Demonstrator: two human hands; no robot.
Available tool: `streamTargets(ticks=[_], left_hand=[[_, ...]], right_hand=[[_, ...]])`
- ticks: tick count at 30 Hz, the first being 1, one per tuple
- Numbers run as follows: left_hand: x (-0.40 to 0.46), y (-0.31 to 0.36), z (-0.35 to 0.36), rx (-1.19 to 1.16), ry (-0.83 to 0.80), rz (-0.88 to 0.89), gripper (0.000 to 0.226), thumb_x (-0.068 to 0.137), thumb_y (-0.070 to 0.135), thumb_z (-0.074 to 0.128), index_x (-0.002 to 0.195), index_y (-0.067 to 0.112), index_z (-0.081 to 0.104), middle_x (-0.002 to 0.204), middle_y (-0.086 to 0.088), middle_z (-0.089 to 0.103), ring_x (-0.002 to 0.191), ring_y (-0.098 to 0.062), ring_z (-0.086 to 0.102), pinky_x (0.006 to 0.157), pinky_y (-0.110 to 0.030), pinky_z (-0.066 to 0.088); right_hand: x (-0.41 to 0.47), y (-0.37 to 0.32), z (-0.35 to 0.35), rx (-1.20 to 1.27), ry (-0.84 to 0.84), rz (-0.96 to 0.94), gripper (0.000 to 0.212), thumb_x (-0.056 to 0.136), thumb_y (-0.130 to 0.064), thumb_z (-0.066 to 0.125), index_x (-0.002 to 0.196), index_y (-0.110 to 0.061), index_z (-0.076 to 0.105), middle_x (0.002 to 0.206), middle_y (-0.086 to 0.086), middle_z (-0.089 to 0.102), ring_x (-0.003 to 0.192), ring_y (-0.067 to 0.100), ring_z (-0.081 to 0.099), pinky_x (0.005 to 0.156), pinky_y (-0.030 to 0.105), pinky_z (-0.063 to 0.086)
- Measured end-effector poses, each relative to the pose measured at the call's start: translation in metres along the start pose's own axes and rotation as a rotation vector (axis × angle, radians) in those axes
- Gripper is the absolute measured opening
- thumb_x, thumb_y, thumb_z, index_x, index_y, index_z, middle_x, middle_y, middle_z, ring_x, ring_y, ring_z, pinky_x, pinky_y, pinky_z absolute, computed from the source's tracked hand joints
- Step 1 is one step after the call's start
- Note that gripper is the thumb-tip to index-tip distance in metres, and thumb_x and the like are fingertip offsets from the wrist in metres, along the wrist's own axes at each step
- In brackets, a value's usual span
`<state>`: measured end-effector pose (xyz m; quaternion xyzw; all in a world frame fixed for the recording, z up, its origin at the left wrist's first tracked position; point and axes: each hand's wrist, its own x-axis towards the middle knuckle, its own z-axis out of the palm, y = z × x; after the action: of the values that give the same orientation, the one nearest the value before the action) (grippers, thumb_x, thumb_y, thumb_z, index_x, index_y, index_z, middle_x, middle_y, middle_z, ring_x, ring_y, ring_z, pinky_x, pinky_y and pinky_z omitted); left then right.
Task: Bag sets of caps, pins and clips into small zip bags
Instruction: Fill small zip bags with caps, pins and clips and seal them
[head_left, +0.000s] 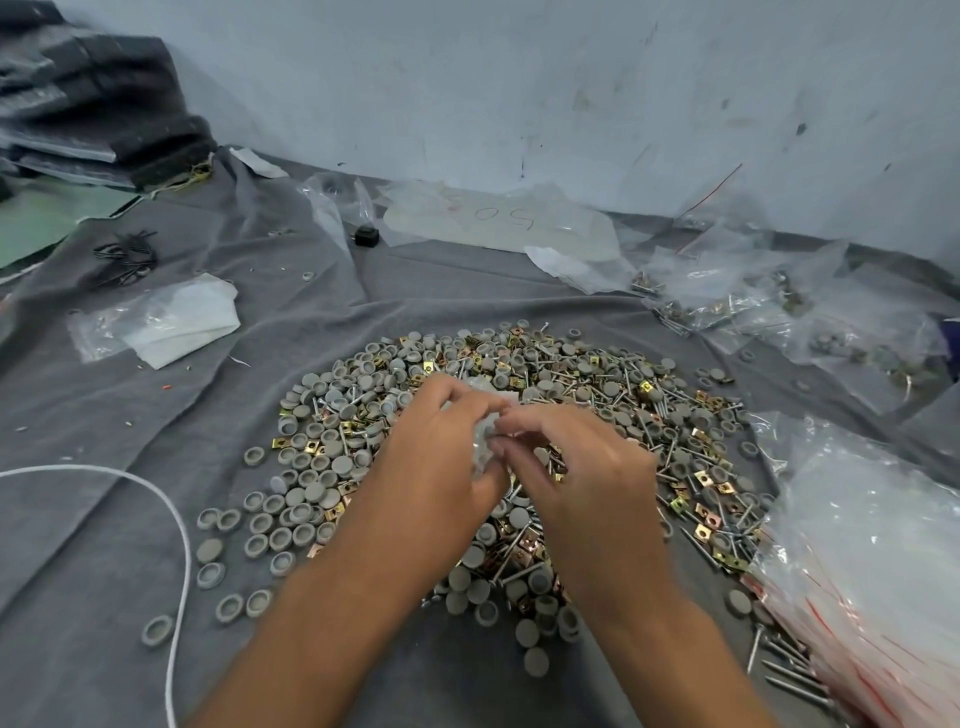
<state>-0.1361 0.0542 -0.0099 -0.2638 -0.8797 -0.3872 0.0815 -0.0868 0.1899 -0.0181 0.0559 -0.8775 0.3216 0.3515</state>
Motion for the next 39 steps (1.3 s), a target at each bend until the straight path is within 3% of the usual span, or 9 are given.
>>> streamTargets(ticks=[5, 9, 12, 17, 22, 28, 31, 35, 39], left_hand=[[-0.001, 0.0, -0.001, -0.049, 0.001, 0.016, 0.037, 0.092, 0.022, 0.063, 0.127, 0.036, 0.061, 0.109, 0.026, 0.039, 0.086, 0.01, 0.051, 0.067, -0.007, 0.043], [0.0, 0.004, -0.004, -0.162, 0.026, 0.04, 0.03, 0.098, 0.022, 0.054, 0.12, 0.037, 0.067, 0.112, 0.022, 0.046, 0.081, 0.009, 0.054, 0.066, -0.004, 0.042], [0.001, 0.005, -0.006, -0.161, 0.046, 0.04, 0.034, 0.097, 0.022, 0.046, 0.116, 0.037, 0.071, 0.114, 0.02, 0.049, 0.101, 0.008, 0.051, 0.081, -0.001, 0.037], [0.001, 0.007, -0.009, -0.074, 0.088, 0.002, 0.032, 0.095, 0.02, 0.053, 0.122, 0.029, 0.07, 0.108, 0.019, 0.051, 0.093, 0.013, 0.05, 0.074, 0.001, 0.037], [0.003, 0.004, -0.019, 0.032, 0.187, -0.02, 0.037, 0.09, 0.016, 0.065, 0.124, 0.031, 0.069, 0.106, 0.022, 0.055, 0.085, 0.011, 0.052, 0.074, -0.002, 0.039], [0.001, 0.011, -0.017, -0.221, 0.122, -0.088, 0.031, 0.09, 0.025, 0.066, 0.117, 0.04, 0.07, 0.112, 0.025, 0.061, 0.099, 0.012, 0.055, 0.076, -0.002, 0.042], [0.0, 0.015, -0.018, -0.256, 0.052, -0.077, 0.029, 0.092, 0.03, 0.064, 0.118, 0.042, 0.069, 0.109, 0.029, 0.06, 0.089, 0.008, 0.058, 0.069, -0.007, 0.046], [0.001, 0.019, -0.025, -0.102, 0.077, -0.086, 0.034, 0.093, 0.025, 0.061, 0.123, 0.037, 0.068, 0.11, 0.024, 0.057, 0.085, 0.001, 0.057, 0.069, -0.013, 0.046], [-0.002, 0.034, -0.043, 0.132, 0.14, -0.093, 0.034, 0.093, 0.019, 0.058, 0.121, 0.036, 0.068, 0.108, 0.022, 0.049, 0.076, 0.001, 0.053, 0.062, -0.011, 0.038]], right_hand=[[0.004, 0.0, -0.003, 0.068, 0.032, 0.084, 0.014, 0.085, -0.018, 0.081, 0.094, -0.017, 0.071, 0.092, -0.011, 0.068, 0.086, 0.001, 0.064, 0.075, 0.012, 0.049], [0.006, -0.003, -0.007, 0.142, 0.033, 0.254, 0.028, 0.081, -0.028, 0.085, 0.099, -0.027, 0.063, 0.095, -0.013, 0.066, 0.084, -0.001, 0.068, 0.063, 0.01, 0.05], [0.009, -0.004, -0.009, 0.262, 0.015, 0.367, 0.031, 0.079, -0.033, 0.087, 0.095, -0.034, 0.06, 0.088, -0.014, 0.069, 0.078, -0.003, 0.069, 0.055, 0.01, 0.05], [0.009, -0.004, -0.01, 0.236, -0.03, 0.409, 0.026, 0.078, -0.033, 0.086, 0.088, -0.031, 0.062, 0.085, -0.023, 0.069, 0.075, -0.003, 0.067, 0.059, 0.007, 0.047], [0.013, -0.003, -0.015, 0.3, -0.048, 0.457, 0.019, 0.084, -0.035, 0.081, 0.09, -0.034, 0.064, 0.089, -0.02, 0.069, 0.075, 0.002, 0.067, 0.059, 0.015, 0.052], [0.013, -0.007, -0.011, 0.417, -0.182, 0.513, 0.019, 0.083, -0.037, 0.081, 0.097, -0.031, 0.069, 0.088, -0.017, 0.075, 0.077, 0.002, 0.072, 0.067, 0.019, 0.057], [0.017, -0.005, -0.011, 0.477, -0.156, 0.576, 0.018, 0.084, -0.036, 0.08, 0.096, -0.029, 0.068, 0.081, -0.01, 0.076, 0.075, 0.003, 0.073, 0.063, 0.015, 0.054], [0.022, -0.008, -0.019, 0.473, -0.142, 0.61, 0.017, 0.084, -0.037, 0.079, 0.094, -0.029, 0.067, 0.08, -0.008, 0.075, 0.075, 0.005, 0.073, 0.065, 0.02, 0.058], [0.027, -0.028, -0.034, 0.453, -0.131, 0.544, 0.018, 0.085, -0.028, 0.081, 0.093, -0.028, 0.065, 0.072, -0.009, 0.074, 0.058, -0.001, 0.066, 0.048, 0.011, 0.045]])
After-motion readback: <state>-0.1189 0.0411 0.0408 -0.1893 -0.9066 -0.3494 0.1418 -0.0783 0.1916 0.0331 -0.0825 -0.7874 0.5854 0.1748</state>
